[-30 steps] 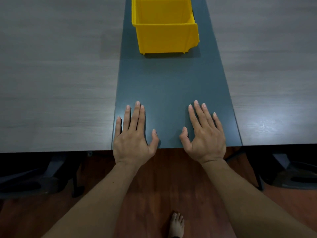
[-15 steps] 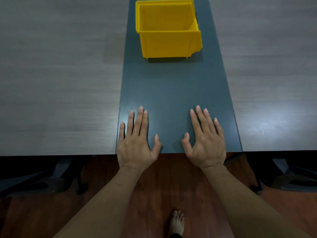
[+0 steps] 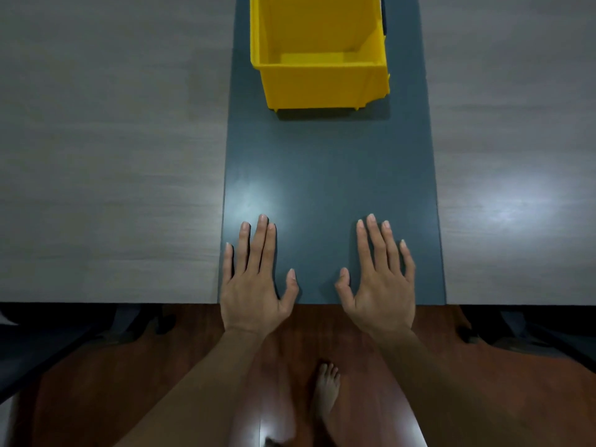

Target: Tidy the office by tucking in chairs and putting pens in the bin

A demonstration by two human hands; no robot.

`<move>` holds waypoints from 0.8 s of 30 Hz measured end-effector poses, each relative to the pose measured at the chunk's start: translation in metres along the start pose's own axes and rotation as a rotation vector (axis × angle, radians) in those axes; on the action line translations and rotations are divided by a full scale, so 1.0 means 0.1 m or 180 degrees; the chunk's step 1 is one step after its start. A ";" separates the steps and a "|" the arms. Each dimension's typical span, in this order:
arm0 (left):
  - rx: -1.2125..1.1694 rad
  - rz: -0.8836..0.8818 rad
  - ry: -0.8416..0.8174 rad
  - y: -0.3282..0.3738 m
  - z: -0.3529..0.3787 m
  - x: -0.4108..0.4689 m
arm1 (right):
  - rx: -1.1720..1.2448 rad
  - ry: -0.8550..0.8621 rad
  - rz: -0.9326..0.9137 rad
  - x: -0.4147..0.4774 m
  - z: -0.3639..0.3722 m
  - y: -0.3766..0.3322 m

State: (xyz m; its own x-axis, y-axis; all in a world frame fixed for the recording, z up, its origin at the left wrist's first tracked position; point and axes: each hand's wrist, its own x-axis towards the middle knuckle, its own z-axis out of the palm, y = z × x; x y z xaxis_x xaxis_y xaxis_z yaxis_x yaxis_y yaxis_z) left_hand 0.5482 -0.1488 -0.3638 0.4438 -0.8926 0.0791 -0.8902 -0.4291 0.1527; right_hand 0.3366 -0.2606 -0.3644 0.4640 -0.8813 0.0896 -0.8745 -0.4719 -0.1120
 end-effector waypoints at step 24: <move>-0.0524 0.0169 -0.1469 -0.06 -1.60 0.13 | 0.0565 -0.1582 0.0261 0.13 -1.46 -0.39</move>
State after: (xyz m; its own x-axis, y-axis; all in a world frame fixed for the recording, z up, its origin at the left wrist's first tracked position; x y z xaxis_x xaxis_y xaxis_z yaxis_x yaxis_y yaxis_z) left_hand 0.5753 -0.1355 -0.2062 0.2734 -0.8967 -0.3480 -0.8658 -0.3870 0.3171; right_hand 0.3560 -0.2496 -0.2148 0.4438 -0.8013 -0.4013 -0.8933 -0.3602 -0.2687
